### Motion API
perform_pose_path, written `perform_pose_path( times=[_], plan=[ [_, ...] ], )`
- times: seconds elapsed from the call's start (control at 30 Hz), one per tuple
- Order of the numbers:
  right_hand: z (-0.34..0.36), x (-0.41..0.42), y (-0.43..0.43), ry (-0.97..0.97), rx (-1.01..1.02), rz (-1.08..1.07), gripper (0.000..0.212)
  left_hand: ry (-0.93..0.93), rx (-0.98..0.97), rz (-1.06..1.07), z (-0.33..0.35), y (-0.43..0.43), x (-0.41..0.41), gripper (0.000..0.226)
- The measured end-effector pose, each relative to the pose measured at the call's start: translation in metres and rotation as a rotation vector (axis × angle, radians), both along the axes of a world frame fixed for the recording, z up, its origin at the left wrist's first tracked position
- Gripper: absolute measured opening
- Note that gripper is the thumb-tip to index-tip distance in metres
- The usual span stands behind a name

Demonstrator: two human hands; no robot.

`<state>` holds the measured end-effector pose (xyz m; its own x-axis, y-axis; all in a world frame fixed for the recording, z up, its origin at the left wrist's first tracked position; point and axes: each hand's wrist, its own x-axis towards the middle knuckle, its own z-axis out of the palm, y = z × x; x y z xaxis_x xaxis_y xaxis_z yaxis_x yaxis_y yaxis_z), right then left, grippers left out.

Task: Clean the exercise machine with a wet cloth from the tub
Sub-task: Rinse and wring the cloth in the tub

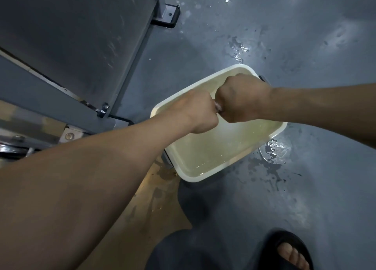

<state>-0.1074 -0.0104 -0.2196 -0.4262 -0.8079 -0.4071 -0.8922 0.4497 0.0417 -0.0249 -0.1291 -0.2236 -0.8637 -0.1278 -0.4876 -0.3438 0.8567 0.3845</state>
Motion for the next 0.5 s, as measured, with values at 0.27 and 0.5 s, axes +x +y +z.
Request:
perform_pose_path(
  times=[0.27, 0.5],
  plan=[
    [-0.023, -0.022, 0.018, 0.199, -0.385, 0.303, 0.052, -0.37, 0.902, 0.442, -0.004, 0.023, 0.014, 0.033],
    [-0.021, -0.033, 0.021, 0.199, -0.612, 0.449, 0.046, -0.538, 1.248, 0.537, 0.004, 0.029, 0.014, 0.048]
  ],
)
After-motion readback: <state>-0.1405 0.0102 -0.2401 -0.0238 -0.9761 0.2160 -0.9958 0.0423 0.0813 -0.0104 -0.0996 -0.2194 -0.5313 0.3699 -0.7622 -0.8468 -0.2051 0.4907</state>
